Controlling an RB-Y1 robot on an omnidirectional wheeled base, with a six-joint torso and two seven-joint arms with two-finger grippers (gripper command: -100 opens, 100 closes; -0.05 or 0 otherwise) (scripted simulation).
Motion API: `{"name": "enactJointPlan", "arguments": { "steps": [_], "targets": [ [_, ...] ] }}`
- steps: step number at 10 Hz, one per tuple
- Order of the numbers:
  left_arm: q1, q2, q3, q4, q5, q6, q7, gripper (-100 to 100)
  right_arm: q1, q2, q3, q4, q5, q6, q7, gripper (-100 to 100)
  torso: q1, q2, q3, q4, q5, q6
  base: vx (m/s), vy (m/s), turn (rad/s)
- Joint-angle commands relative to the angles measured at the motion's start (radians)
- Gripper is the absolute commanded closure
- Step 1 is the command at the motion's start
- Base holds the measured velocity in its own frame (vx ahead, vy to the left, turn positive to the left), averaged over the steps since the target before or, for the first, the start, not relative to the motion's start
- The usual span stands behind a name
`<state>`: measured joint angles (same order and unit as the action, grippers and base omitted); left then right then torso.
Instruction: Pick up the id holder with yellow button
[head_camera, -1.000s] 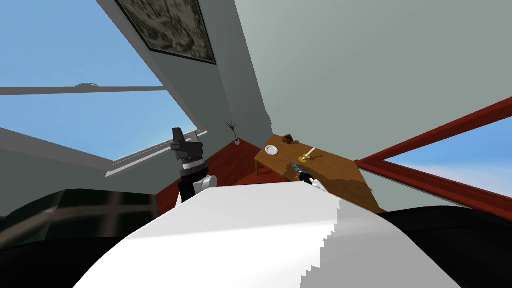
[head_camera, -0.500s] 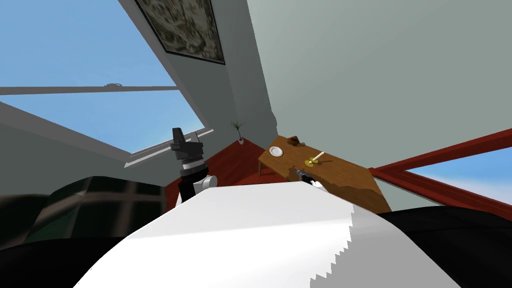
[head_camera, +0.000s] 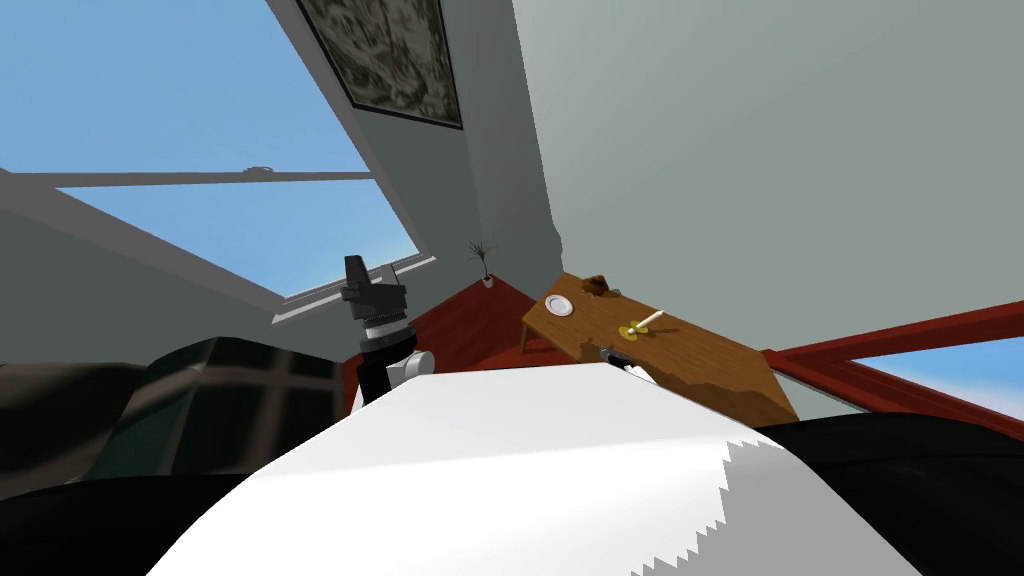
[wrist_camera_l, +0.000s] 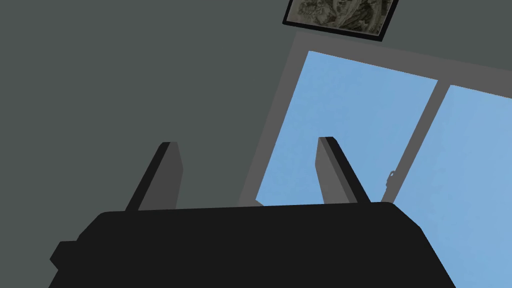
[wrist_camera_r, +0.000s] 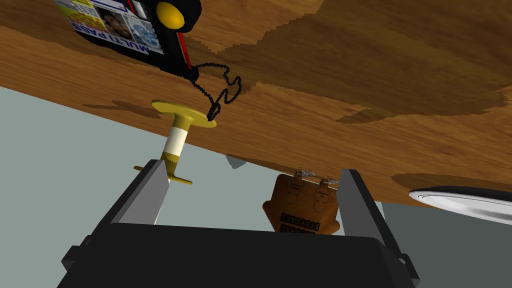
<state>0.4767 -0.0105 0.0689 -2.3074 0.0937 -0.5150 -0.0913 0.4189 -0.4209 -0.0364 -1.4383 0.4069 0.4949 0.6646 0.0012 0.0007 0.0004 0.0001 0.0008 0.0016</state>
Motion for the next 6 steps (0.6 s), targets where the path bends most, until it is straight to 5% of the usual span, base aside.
{"name": "enactJointPlan", "arguments": {
  "steps": [1, 6],
  "targets": [
    [0.000, 0.000, 0.000, 0.000, 0.000, 0.000, 0.000, 0, -0.011, -0.006, 0.000, 0.050, 0.022, 0.032, 0.019, -100, 0.000, 0.000, 0.000, 0.000, 0.000, 0.000, 0.014, 0.021, 0.118],
    [0.000, 0.000, 0.000, 0.000, 0.000, 0.000, 0.000, 0, -0.019, -0.025, 0.001, 0.105, 0.041, 0.086, 0.049, -100, 0.000, 0.000, 0.000, 0.000, 0.000, 0.000, 0.014, 0.019, 0.076]
  ]
}}
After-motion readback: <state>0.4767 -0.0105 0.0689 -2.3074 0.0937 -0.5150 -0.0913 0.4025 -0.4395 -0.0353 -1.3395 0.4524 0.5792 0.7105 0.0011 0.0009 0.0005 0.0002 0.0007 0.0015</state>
